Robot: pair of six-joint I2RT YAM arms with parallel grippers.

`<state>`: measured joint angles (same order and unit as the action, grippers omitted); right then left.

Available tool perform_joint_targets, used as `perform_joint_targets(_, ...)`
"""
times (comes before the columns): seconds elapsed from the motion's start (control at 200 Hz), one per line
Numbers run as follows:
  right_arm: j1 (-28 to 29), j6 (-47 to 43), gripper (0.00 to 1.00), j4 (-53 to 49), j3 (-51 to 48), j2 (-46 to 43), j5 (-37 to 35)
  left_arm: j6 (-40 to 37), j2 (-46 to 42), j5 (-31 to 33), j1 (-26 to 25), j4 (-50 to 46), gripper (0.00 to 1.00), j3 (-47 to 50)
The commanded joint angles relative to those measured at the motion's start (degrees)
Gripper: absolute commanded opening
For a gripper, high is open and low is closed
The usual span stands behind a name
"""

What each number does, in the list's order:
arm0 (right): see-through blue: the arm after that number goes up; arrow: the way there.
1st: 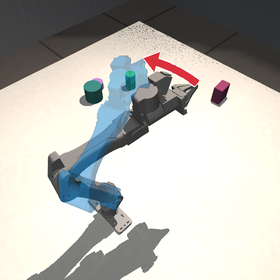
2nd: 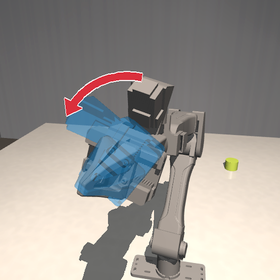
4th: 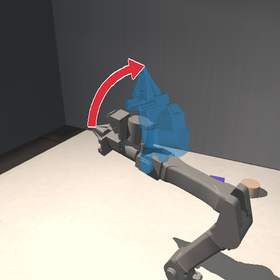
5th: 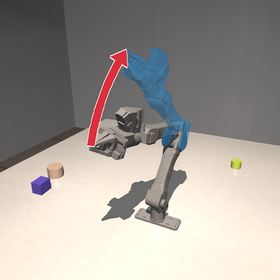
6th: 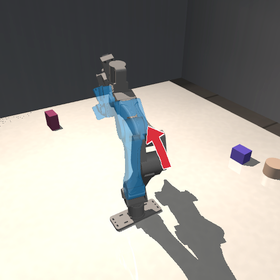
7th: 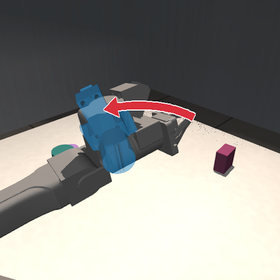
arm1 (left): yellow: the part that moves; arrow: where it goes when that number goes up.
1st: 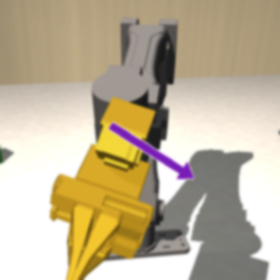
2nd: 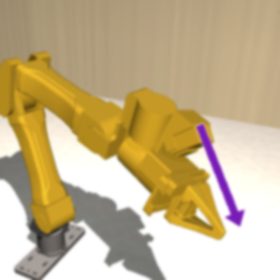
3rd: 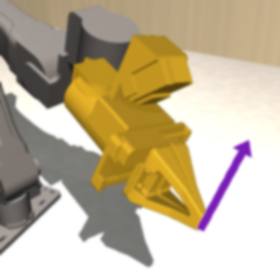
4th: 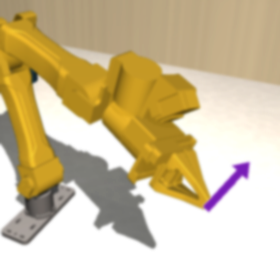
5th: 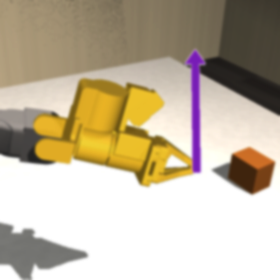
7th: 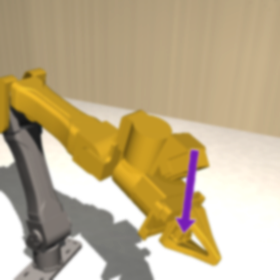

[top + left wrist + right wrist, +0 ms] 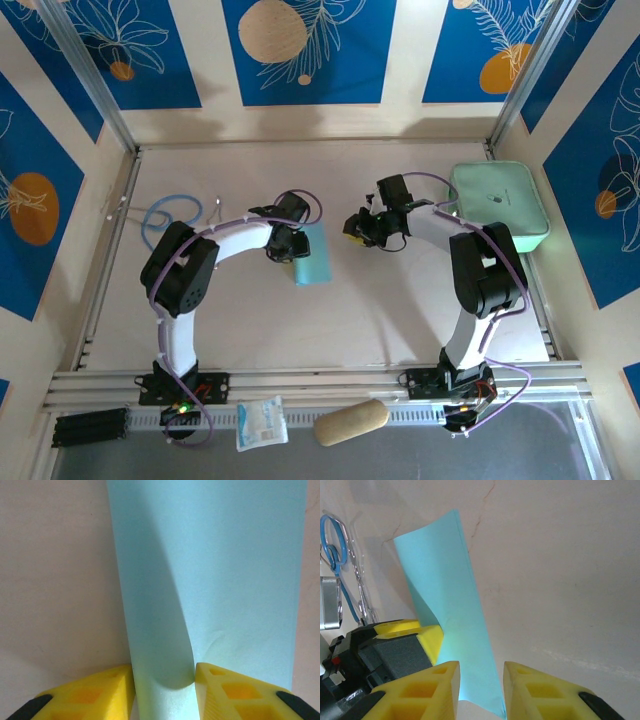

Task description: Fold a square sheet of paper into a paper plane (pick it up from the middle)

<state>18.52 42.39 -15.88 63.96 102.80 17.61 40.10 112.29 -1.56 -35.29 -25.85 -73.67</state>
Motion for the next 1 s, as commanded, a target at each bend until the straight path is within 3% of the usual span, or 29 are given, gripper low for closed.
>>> perform_joint_targets(0.0,0.0,-0.6,0.30,-0.3,-0.5,0.8,1.2,-0.5,4.0,-1.3,0.0,-0.5,0.39,0.4)
perform_joint_targets(0.605,2.5,-2.0,0.28,0.5,0.6,3.2,4.2,-1.5,5.5,-3.4,0.0,0.9,0.41,0.7)
perform_joint_targets(0.995,7.1,-2.4,0.20,0.0,4.8,8.6,6.6,-1.7,6.0,-3.0,0.0,0.3,0.40,0.9)
